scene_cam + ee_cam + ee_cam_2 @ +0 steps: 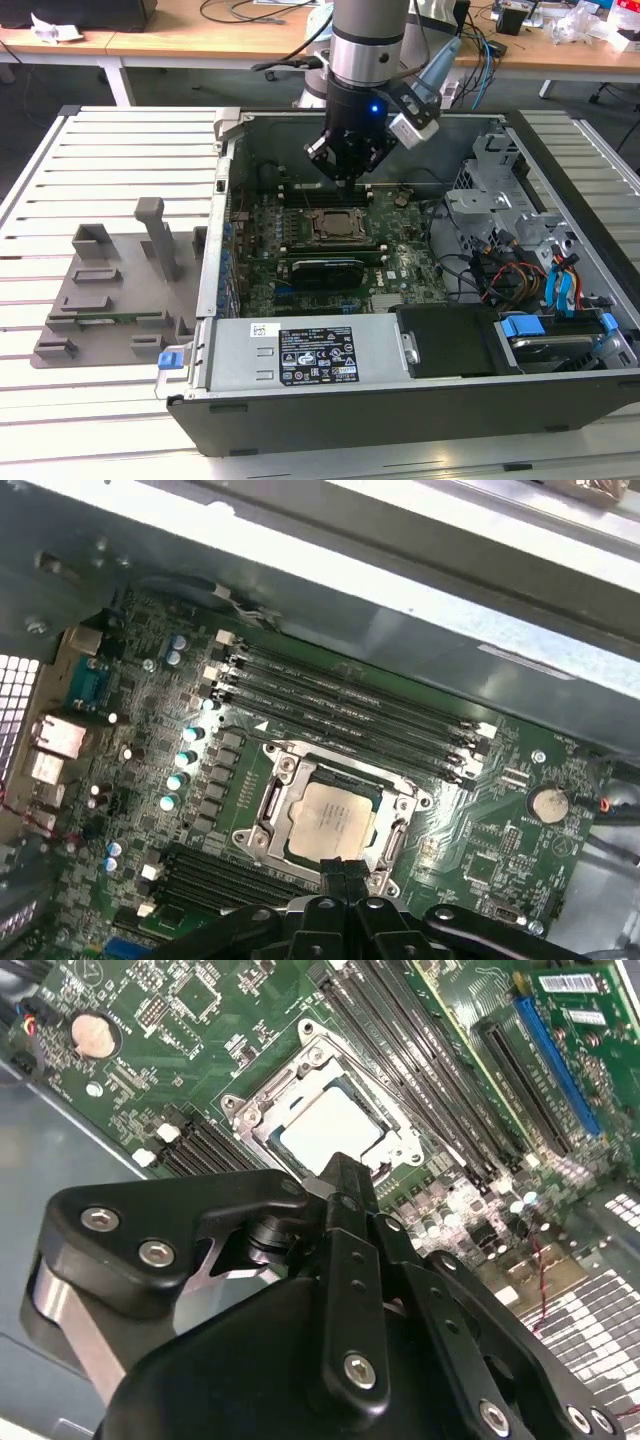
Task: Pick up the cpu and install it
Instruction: 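Install the first cpu locking lever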
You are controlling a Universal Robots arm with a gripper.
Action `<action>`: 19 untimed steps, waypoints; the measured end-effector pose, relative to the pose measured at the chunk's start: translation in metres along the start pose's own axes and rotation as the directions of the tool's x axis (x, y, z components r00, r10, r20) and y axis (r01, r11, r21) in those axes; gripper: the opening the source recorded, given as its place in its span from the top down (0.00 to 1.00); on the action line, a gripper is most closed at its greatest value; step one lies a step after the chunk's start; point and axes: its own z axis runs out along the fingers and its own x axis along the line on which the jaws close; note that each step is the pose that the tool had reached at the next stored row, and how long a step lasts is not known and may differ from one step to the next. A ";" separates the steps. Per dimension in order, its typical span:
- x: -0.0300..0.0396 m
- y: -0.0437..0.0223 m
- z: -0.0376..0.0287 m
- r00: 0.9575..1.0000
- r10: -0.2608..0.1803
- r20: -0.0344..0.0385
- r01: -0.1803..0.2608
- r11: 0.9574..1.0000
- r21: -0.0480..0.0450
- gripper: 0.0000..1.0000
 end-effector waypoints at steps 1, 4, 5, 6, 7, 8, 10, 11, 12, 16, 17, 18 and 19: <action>0.0000 0.0000 0.0000 1.000 0.024 -0.001 -0.024 1.000 0.000 0.89; 0.0000 0.0000 0.0000 0.996 0.087 -0.004 -0.087 0.996 -0.001 0.89; 0.0000 0.0000 0.0000 0.996 0.091 -0.004 -0.091 0.996 -0.001 0.89; 0.0000 0.0000 0.0000 0.996 0.092 -0.004 -0.092 0.996 -0.001 0.89; 0.0000 0.0000 0.0000 0.993 0.120 -0.005 -0.120 0.993 -0.002 0.89; 0.0000 0.0000 0.0001 0.989 0.150 -0.006 -0.150 0.989 -0.002 0.89; 0.0000 0.0000 0.0002 0.981 0.196 -0.008 -0.196 0.981 -0.002 0.89; 0.0000 0.0000 0.0002 0.978 0.209 -0.009 -0.209 0.978 -0.002 0.89; 0.0000 0.0000 0.0002 0.978 0.210 -0.009 -0.210 0.978 -0.002 0.89; 0.0015 0.0005 0.0002 0.978 0.210 -0.009 -0.210 0.978 -0.002 0.89; 0.0035 0.0012 0.0002 0.978 0.210 -0.009 -0.210 0.978 -0.002 0.89; 0.0062 0.0020 0.0003 0.978 0.210 -0.009 -0.210 0.978 -0.003 0.89; 0.0086 0.0028 0.0003 0.978 0.210 -0.009 -0.210 0.978 -0.002 0.89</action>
